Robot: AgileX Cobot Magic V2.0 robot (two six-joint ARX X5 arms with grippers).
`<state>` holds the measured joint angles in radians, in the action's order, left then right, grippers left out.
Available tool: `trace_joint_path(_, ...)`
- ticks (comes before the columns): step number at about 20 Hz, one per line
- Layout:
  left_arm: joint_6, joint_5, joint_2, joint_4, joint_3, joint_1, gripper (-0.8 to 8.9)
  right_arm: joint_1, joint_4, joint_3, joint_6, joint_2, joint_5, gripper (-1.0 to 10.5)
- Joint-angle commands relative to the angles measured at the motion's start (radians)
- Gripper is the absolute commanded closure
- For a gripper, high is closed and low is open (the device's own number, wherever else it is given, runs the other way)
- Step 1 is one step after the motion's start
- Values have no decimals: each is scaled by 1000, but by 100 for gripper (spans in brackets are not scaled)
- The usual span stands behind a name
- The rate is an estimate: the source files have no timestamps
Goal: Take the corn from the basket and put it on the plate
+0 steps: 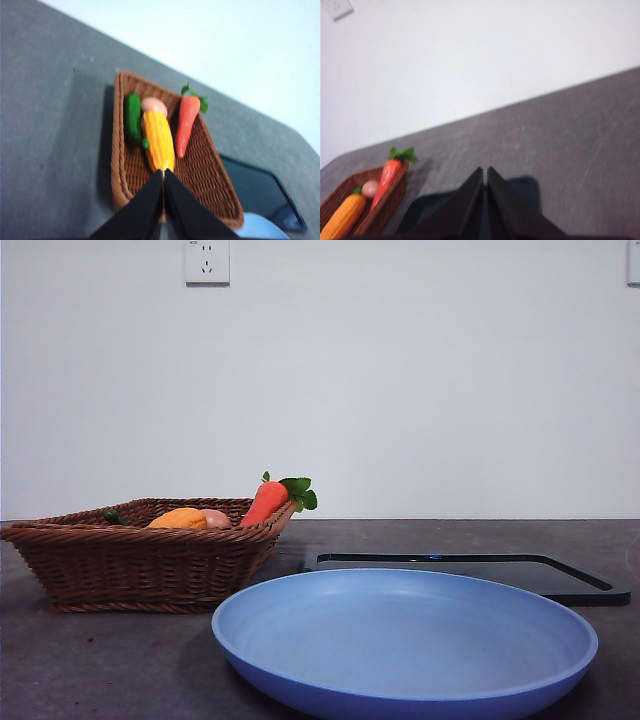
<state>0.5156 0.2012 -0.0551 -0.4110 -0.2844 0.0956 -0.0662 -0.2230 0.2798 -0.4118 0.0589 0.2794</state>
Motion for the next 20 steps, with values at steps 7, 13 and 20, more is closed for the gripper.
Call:
trace_joint_path(7,-120,114,-178,-170,-217,0,806,0,-282,258,136,216,145,945)
trace_joint_path(13,-249,212,-329,-312,-330,0,806,1,-526,410,291,394,249,945)
trace_joint_path(20,-386,322,-485,-442,-381,3,806,50,-749,514,424,572,252,945)
